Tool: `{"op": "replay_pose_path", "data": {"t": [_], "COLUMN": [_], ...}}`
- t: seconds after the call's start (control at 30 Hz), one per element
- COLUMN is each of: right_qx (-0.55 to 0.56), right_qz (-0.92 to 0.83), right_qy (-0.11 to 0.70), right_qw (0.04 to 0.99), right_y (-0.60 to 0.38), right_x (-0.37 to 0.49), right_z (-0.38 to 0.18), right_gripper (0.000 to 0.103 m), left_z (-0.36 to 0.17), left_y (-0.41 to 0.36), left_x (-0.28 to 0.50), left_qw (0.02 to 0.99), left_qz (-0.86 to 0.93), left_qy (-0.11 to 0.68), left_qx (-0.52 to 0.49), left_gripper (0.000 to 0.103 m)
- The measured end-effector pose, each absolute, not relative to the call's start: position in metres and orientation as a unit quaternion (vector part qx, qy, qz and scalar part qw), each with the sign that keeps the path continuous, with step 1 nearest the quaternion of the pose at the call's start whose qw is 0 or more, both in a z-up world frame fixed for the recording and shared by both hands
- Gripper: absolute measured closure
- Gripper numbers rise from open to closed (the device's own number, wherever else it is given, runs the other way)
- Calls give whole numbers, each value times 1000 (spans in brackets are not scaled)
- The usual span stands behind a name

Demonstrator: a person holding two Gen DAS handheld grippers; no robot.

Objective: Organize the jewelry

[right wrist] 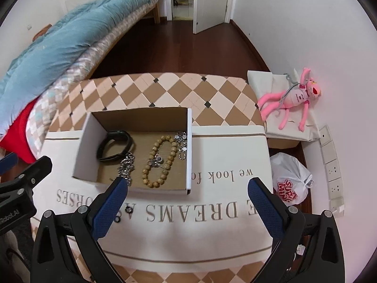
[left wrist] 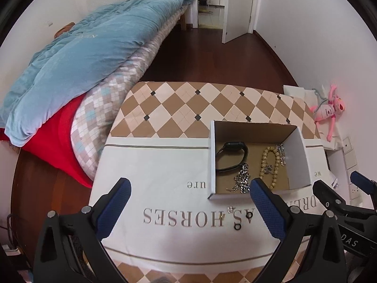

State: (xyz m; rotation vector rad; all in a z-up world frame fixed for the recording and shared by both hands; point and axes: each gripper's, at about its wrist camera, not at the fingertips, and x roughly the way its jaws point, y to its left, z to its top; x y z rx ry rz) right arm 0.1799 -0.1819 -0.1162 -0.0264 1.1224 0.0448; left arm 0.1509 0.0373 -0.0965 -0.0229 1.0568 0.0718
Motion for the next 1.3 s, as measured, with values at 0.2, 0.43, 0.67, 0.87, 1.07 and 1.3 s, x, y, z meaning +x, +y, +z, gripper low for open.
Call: {"op": "replay_pose_path", "data": {"t": [0.2, 0.43, 0.67, 0.87, 1.07, 1.3], "right_qx": [-1, 0, 15, 31, 89, 90], "right_qz": [21, 18, 20, 35, 86, 112], "right_qy": [510, 483, 475, 513, 569, 578], "right_qw": [860, 875, 879, 857, 813, 803], "right_y": [-182, -181, -180, -177, -167, -135], "right_x": [156, 134, 120, 118, 132, 148], "right_z": [-88, -55, -39, -81, -163, -218], "right_gripper": [0, 0, 0, 1, 43, 44], "left_z": [-77, -54, -46, -91, -170, -219], "left_y": [37, 37, 42, 50, 68, 83], "left_x": [129, 110, 100, 103, 110, 116], "left_qw": [873, 879, 886, 872, 830, 802], "left_qz": [27, 34, 56, 77, 111, 122], "left_qy": [488, 475, 461, 483, 545, 583], "left_qx": [-5, 4, 7, 22, 42, 41], "left_gripper": [0, 0, 0, 0, 0, 0]}}
